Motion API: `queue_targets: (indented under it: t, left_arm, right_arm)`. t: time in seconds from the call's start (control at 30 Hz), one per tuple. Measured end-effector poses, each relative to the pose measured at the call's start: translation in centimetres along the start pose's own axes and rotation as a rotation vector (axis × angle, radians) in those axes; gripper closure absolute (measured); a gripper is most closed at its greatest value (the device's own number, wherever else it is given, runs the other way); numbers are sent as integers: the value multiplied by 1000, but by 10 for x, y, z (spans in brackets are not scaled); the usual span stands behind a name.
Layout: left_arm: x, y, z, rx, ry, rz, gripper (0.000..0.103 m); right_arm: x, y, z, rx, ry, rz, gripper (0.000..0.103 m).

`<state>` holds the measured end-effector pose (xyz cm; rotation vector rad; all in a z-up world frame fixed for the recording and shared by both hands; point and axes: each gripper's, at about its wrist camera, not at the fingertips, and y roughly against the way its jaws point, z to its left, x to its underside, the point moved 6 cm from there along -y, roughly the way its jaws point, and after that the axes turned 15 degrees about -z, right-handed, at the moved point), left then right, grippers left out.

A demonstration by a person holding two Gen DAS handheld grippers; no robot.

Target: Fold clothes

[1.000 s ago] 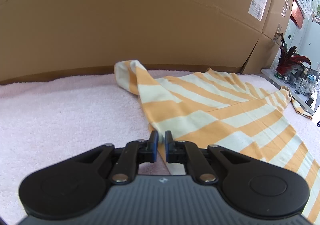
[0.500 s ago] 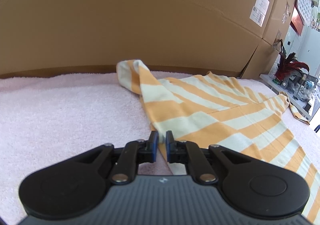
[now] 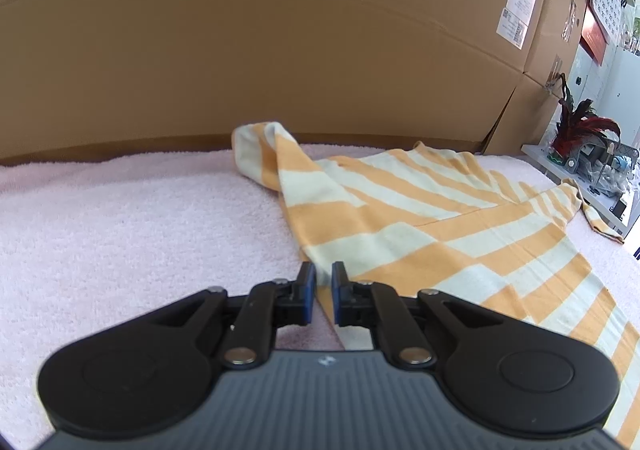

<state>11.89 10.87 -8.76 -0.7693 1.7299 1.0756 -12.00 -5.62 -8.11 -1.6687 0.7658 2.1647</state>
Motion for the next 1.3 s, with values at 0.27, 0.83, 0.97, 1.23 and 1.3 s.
queue_targets:
  t: [0.27,0.83,0.97,1.23,1.3]
  left_arm:
    - [-2,-1,0,-16,-10,-8,103]
    - [1,2,1,95,90,-32,102]
    - [1,3,2,114,112,-38,102]
    - [2,3,-2,115,87,-28,96]
    - [2,2,-2,116,83,-25,94]
  right_arm:
    - [-13,6,-36,65,-169,-17,94]
    - [-73,-58,-193,578,-262,-104,81]
    - [-70,-77,-205,566,-252,-18,78]
    - [-99,-95,-213,517,-269,-56,89]
    - [-109,-100,-217,505,-278,-71,87]
